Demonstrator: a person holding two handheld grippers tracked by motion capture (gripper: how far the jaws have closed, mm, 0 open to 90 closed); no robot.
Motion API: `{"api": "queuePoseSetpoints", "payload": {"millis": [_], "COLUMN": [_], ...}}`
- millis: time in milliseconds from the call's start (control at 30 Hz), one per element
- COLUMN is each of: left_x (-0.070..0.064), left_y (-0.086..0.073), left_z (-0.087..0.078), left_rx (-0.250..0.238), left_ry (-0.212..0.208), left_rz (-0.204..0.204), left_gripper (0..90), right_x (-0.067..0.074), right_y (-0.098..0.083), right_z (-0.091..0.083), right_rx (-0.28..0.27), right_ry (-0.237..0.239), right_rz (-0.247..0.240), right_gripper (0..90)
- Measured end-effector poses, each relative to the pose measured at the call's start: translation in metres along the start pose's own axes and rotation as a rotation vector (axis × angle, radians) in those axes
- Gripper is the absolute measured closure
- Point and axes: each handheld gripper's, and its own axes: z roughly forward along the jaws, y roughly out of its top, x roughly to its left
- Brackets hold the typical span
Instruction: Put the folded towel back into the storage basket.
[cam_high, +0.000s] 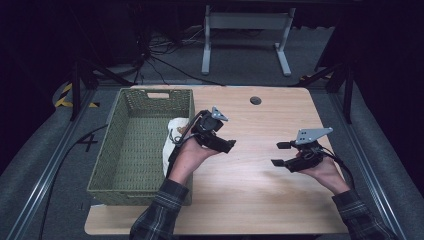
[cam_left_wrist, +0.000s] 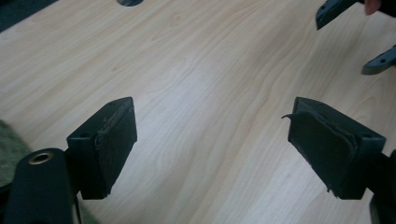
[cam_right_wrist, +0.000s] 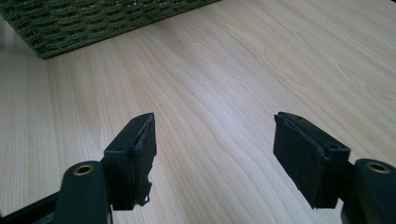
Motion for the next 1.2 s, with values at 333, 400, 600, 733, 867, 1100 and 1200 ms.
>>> {"api": "queuePoseSetpoints", "payload": {"millis": [333,400,600,733,867,1100,1200], "left_x": [-0.036,-0.044,-0.057,-0.063,-0.068,-0.076,-0.079], "left_y": [-0.003,-0.007,-0.021,-0.031,-0.04,-0.058,-0.062], "left_z": [0.025,0.033,0.052,0.06,0.07,0.083,0.086], "left_rx": [0.013,0.026,0.041,0.043,0.057,0.062,0.068], "left_ry": [-0.025,-0.03,-0.052,-0.065,-0.082,-0.101,-0.111], "left_rz": [0.054,0.069,0.079,0.085,0.094,0.114,0.126], "left_gripper": [16.5,16.5,16.6,16.7,16.3,14.7,14.0], "right_x": [-0.001,-0.001,-0.002,0.001,0.004,0.006,0.007], "right_y": [-0.025,-0.028,-0.044,-0.053,-0.063,-0.081,-0.086], "right_z": [-0.013,-0.014,-0.016,-0.014,-0.008,-0.001,-0.003], "right_rx": [0.023,0.022,0.051,0.082,0.135,0.195,0.189], "right_ry": [-0.036,-0.033,-0.046,-0.056,-0.081,-0.105,-0.113], "right_rz": [0.028,0.03,0.05,0.056,0.061,0.077,0.076], "right_gripper": [29.2,29.1,26.5,22.7,15.4,13.0,12.8]}}
